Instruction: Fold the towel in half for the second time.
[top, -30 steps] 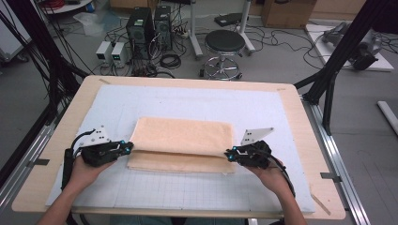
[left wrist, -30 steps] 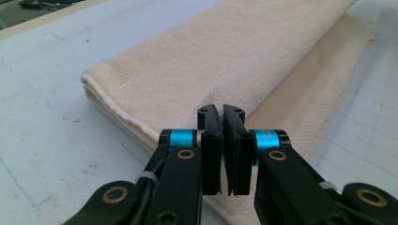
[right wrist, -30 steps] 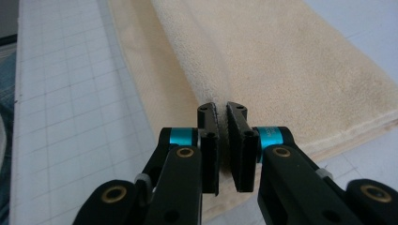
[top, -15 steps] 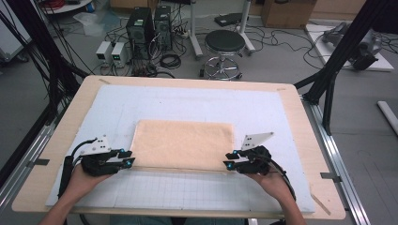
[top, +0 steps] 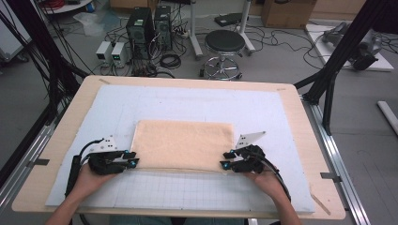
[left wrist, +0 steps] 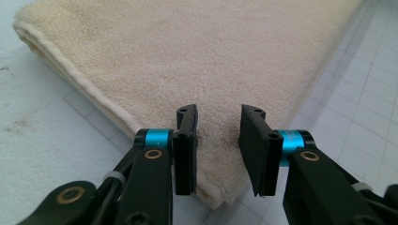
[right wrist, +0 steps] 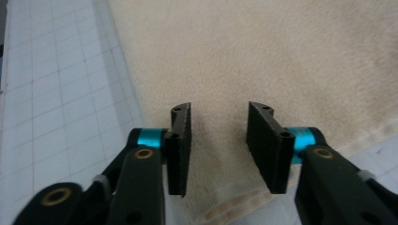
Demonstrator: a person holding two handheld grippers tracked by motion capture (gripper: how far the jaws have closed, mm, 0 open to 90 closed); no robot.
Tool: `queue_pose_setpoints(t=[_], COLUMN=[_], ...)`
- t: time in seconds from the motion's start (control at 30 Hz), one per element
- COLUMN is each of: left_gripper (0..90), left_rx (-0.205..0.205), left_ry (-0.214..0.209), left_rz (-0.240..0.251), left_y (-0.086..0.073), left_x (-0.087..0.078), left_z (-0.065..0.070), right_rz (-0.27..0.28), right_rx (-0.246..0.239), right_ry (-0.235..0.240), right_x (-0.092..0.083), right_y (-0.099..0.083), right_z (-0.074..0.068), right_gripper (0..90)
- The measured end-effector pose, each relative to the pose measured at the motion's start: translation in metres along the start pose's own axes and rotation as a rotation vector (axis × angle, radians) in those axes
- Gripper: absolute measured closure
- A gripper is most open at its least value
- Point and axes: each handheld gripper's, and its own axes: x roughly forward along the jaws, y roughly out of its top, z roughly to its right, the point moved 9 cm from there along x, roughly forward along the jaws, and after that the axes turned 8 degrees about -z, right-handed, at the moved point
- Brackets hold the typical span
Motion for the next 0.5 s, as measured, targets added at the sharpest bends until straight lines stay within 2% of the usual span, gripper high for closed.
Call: queue_pose_setpoints(t=[0.33, 0.5], left_gripper=[53.3, 51.1], left_rx=[-0.035, -0.053], left_ry=[0.021, 0.039], left_rz=[0.073, 0.089], left_y=[0.022, 0.028], left_x=[-0.01, -0.01], left_z=[-0.006, -0.012], right_rz=[0.08, 0.099], right_rx=[0.06, 0.076], right_ry=[-0.098, -0.117], right_x=[-0.012, -0.01], right_y=[0.02, 0.03], right_z=[0.021, 0.029], right_gripper=[46.1, 42.7])
